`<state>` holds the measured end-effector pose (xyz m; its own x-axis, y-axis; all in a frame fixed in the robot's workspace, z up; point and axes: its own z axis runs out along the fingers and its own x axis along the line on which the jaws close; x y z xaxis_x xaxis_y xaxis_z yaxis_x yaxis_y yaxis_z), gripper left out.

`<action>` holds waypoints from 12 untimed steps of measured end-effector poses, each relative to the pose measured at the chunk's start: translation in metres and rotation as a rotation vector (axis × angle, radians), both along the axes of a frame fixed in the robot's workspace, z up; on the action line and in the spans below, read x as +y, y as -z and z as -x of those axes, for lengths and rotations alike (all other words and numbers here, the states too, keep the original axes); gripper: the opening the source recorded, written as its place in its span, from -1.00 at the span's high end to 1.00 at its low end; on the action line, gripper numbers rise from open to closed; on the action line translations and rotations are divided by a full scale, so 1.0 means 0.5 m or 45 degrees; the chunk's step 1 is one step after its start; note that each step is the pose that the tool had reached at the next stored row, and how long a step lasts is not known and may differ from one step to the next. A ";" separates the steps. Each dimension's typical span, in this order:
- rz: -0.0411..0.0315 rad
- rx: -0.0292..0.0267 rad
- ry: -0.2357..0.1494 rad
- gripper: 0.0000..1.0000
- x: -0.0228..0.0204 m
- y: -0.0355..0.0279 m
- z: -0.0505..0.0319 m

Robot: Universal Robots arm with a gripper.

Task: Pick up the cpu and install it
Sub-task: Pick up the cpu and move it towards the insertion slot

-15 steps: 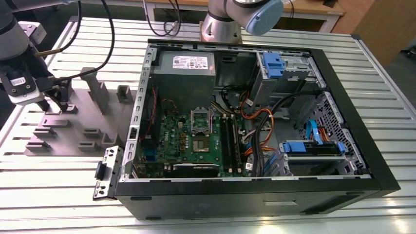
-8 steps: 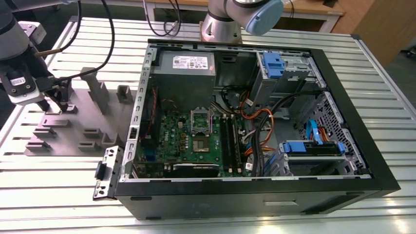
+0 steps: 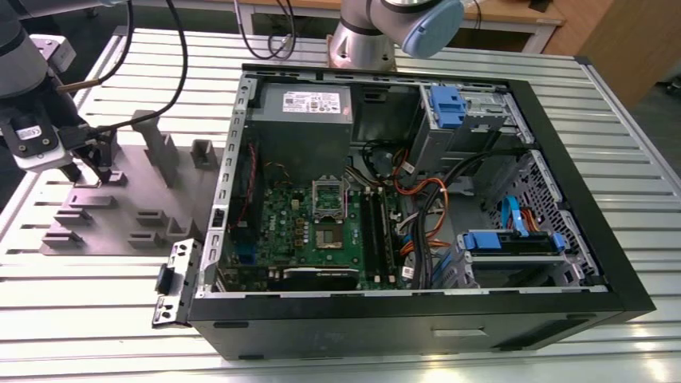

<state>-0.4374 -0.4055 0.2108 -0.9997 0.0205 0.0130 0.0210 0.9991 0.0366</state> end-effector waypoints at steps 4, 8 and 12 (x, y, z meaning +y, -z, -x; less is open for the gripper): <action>0.0000 0.0000 0.000 0.06 0.0000 -0.002 0.000; 0.0003 0.0004 0.000 0.06 0.0000 -0.003 0.000; -0.0002 -0.0004 0.000 0.06 0.0000 -0.007 0.000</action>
